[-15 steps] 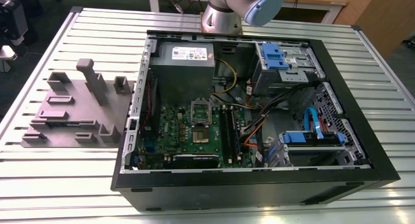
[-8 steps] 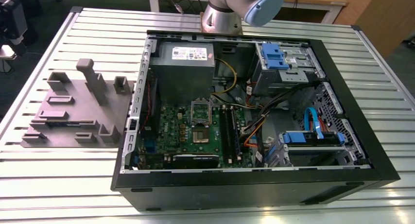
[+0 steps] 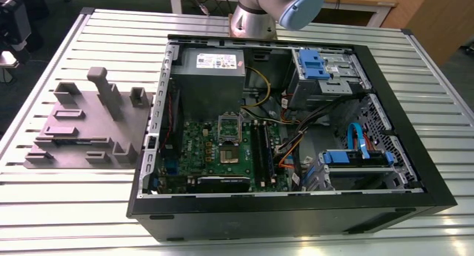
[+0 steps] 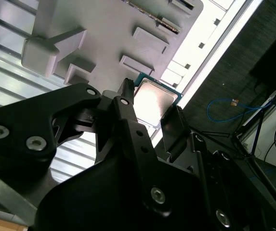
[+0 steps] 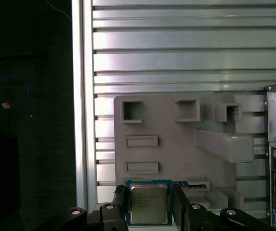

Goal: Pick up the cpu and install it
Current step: 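Pick up the cpu and move it towards the insertion slot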

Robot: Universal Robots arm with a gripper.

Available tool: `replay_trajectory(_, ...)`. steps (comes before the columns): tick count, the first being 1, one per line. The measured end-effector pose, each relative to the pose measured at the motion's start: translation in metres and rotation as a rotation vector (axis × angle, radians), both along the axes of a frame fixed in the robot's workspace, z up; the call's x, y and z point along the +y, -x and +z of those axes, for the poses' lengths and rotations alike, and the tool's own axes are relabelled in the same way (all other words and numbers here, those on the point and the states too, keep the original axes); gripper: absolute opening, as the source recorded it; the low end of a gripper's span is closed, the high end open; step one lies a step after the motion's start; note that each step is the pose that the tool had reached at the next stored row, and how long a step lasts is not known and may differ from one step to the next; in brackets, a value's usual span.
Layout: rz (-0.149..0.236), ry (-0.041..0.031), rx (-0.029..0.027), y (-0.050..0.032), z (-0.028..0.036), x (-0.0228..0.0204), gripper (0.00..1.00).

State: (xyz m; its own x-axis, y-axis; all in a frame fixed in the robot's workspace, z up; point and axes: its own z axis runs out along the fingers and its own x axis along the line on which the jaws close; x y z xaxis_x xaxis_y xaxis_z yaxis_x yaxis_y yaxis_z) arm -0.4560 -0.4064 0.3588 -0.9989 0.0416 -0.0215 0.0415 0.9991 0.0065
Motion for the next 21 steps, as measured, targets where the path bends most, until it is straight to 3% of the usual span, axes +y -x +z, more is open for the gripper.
replay_trajectory(21,0.0,0.0014,0.0001,0.0,0.0079,0.0,0.47)
